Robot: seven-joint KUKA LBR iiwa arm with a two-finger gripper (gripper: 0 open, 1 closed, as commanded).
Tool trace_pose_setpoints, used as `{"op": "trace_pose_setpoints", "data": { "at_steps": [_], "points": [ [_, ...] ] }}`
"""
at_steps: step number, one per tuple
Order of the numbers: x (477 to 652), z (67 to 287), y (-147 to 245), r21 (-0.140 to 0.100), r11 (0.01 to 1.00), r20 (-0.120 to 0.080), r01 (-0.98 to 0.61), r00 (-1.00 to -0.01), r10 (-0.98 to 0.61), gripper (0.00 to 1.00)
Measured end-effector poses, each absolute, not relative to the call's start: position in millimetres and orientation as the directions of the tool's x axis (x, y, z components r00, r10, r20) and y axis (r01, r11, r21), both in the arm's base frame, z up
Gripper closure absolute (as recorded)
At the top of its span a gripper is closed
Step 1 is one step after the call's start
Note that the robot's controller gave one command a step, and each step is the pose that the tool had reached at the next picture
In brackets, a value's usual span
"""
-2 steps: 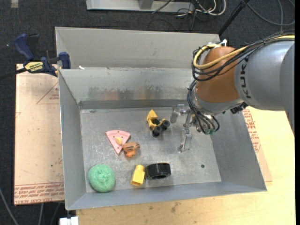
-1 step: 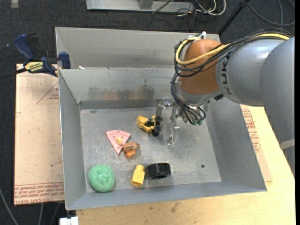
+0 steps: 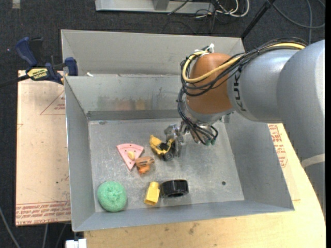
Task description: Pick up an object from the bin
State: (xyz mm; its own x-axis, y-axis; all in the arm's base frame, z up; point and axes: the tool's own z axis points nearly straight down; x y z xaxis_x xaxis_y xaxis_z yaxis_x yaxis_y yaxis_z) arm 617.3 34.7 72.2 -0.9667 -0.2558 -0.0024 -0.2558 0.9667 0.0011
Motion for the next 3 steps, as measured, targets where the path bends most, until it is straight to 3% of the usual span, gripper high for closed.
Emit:
{"op": "trace_pose_setpoints", "data": {
  "at_steps": [3],
  "points": [
    [617.2, 72.2, 34.8, 0.001, 0.967, -0.002, -0.256, -0.967, -0.256, 1.0]
  ]
}}
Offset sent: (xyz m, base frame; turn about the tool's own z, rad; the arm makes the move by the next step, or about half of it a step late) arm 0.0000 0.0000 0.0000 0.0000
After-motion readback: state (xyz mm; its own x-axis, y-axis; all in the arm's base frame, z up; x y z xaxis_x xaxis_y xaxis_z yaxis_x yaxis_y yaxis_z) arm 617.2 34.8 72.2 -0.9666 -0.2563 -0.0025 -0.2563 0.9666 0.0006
